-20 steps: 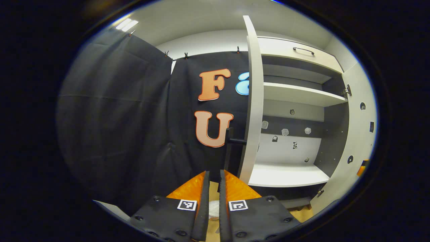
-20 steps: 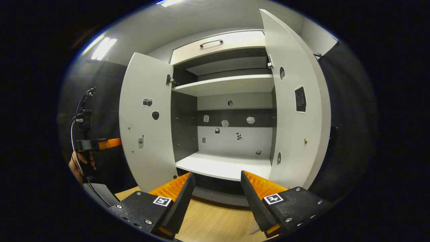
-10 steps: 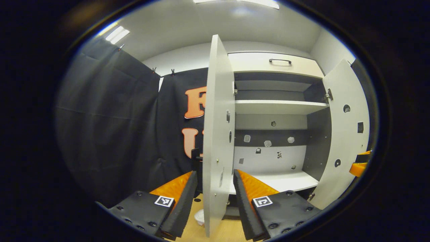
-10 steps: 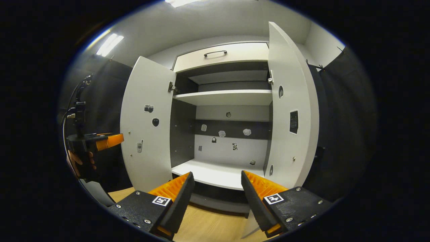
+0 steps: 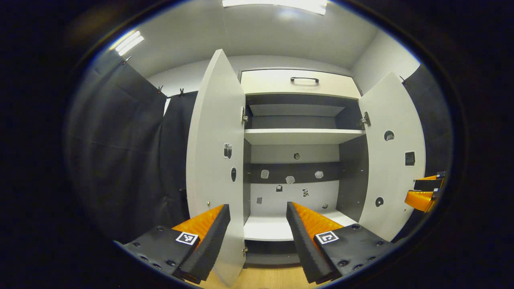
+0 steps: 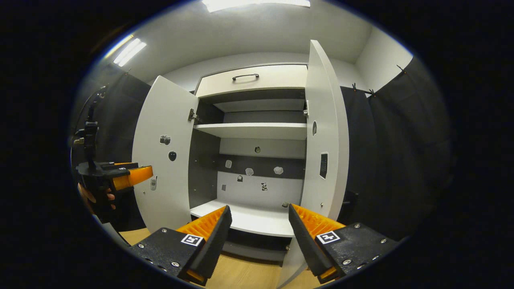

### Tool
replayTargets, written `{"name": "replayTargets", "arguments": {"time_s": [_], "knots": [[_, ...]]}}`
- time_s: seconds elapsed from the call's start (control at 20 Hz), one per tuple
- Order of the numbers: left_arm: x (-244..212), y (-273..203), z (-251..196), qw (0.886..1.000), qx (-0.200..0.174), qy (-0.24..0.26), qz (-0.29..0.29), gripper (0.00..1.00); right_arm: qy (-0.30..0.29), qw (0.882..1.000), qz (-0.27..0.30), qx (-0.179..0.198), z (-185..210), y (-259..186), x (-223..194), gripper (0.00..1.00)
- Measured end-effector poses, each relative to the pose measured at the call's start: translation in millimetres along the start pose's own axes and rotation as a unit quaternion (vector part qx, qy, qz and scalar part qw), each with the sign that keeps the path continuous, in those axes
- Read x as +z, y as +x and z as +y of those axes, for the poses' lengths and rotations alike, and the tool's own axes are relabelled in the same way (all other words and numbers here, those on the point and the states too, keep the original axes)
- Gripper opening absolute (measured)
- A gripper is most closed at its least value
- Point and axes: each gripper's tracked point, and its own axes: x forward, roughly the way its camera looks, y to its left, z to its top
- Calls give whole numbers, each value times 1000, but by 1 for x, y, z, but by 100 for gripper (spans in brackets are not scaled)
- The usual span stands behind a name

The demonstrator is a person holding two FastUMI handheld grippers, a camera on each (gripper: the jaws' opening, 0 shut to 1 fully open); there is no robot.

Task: Open the right door of the double-door shoe cabinet with the right hand, and open the left door with the left hand.

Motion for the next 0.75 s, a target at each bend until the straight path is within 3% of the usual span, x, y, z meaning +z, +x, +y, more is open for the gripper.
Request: {"name": "replayTargets", "arguments": {"time_s": [0.45, 0.75], "knots": [[23, 9, -30, 999, -36, -5, -16, 96, 3, 999, -22, -25, -11, -2, 24, 92], [36, 9, -33, 999, -39, -17, -23, 96, -9, 999, -31, -39, -17, -4, 33, 93]]}}
